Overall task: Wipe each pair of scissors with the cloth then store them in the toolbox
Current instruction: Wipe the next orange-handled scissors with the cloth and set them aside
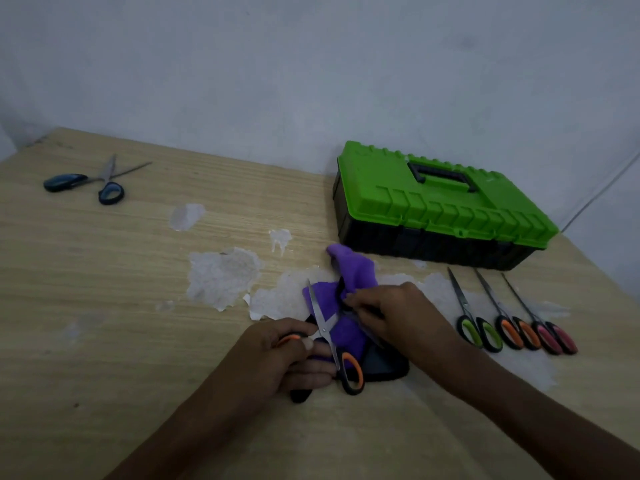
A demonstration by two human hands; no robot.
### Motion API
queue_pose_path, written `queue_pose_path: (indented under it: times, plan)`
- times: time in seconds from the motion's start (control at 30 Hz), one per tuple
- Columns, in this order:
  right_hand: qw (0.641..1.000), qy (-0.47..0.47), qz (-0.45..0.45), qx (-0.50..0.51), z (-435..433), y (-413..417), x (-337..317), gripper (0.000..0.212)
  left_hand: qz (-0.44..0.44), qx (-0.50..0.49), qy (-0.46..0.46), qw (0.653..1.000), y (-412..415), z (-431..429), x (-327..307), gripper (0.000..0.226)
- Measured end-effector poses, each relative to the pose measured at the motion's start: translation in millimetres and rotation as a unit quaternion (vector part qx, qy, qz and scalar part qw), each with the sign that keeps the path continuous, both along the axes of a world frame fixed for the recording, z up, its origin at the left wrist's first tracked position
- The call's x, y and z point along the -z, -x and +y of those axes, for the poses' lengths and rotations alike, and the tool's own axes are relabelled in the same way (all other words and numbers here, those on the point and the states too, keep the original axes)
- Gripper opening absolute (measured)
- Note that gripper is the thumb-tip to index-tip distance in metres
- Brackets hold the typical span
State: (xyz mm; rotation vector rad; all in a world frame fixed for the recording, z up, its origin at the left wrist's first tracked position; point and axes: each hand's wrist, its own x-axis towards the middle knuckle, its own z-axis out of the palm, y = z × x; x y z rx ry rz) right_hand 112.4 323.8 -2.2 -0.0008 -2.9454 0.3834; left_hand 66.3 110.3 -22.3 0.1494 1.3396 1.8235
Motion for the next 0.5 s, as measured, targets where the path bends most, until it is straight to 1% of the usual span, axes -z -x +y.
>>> queue_pose_path:
  times: [0.1, 0.17, 0.2, 0.23, 0.3, 0.33, 0.37, 0.43, 0.47, 0.5]
  plan:
    - [0.998, -0.015, 0.033, 0.046, -1.7, 5.1, 6.4, 0.021, 0.003, -0.006, -0.007, 1.000, -2.1, -2.5, -0.8, 0.017]
    - [0.994, 0.020, 0.073, 0.074, -3.1, 4.5, 8.5, 0.016, 0.004, -0.011, -0.014, 1.000, -3.8, -6.1, -1.3, 0.017]
    - [0.989, 0.064, 0.089, 0.094, -1.6, 4.3, 7.7, 0.015, 0.008, -0.012, -0.016, 1.000, -4.5, -8.4, -1.8, 0.018]
    - [0.979, 0.133, 0.098, 0.119, 1.0, 4.1, 5.6, 0.016, 0.011, -0.012, -0.016, 1.000, -5.1, -10.2, -1.8, 0.019]
    - [0.935, 0.295, 0.110, 0.166, 7.9, 1.9, -1.6, 0.022, 0.019, -0.011, -0.016, 1.000, -6.3, -11.9, -2.3, 0.020]
    - [0.912, 0.351, 0.119, 0.175, 9.9, -1.9, -6.4, 0.021, 0.020, -0.011, -0.017, 1.000, -6.7, -11.6, -2.6, 0.021]
    - [0.899, 0.383, 0.127, 0.172, 9.1, -6.7, -12.3, 0.019, 0.020, -0.010, -0.018, 1.000, -7.1, -10.3, -2.9, 0.021]
    - [0.888, 0.410, 0.146, 0.148, 1.2, -17.3, -22.4, 0.016, 0.017, -0.008, -0.024, 1.000, -6.8, -6.9, -3.4, 0.021]
    - [0.896, 0.397, 0.151, 0.127, -6.2, -22.1, -26.3, 0.017, 0.015, -0.006, -0.027, 0.999, -6.5, -5.5, -3.8, 0.021]
    - [0.917, 0.359, 0.142, 0.098, -14.3, -25.8, -27.3, 0.019, 0.014, -0.005, -0.028, 0.999, -6.4, -4.3, -3.8, 0.020]
